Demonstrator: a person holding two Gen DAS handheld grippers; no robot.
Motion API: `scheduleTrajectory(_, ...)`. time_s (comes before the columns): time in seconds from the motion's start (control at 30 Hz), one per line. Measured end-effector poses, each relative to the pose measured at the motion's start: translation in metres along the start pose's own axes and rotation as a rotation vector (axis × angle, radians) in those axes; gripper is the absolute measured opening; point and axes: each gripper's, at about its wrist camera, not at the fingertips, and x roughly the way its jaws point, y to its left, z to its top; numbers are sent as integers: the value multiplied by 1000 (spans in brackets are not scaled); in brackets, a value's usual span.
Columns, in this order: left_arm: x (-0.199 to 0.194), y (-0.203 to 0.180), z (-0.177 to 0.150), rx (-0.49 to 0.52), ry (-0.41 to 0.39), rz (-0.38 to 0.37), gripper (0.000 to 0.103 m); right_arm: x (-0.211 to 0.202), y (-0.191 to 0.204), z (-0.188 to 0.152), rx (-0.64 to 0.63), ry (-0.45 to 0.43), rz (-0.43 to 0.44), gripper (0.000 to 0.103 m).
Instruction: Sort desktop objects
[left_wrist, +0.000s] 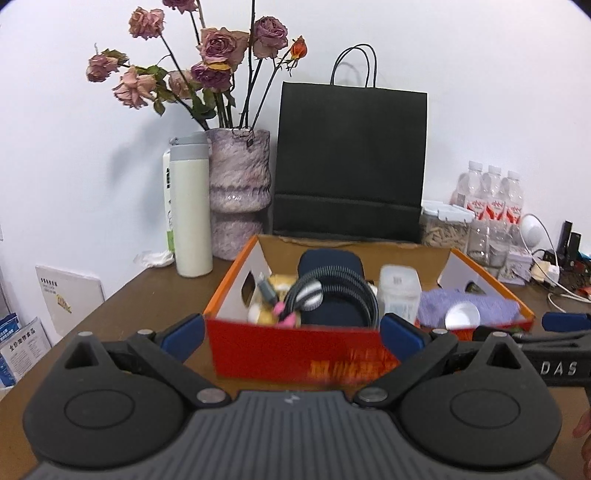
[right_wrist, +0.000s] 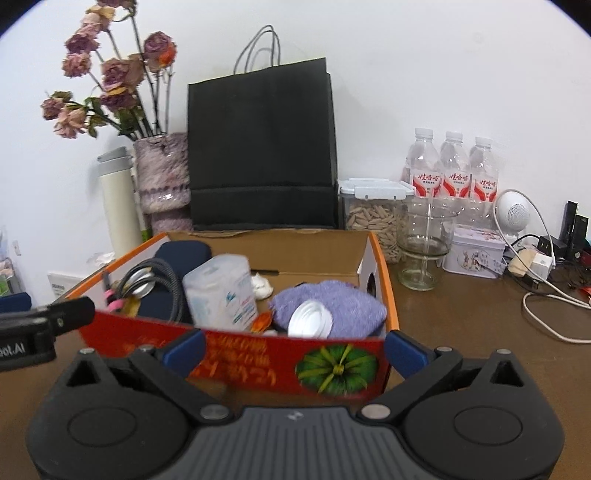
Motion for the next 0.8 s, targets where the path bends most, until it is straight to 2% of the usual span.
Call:
scheduleTrajectory(0.43, -54, -6, -32, 37, -15, -38, 103, -63, 13, -36, -19, -28, 12, 103)
scheduleTrajectory(0.63, -67, -5, -47, 31, 15, -75, 103, -79, 14, -49, -19, -23, 11, 103)
scheduleTrajectory(0.8, -69, -7, -53, 31, 27, -75, 103, -86, 16, -59, -15, -11, 7, 103)
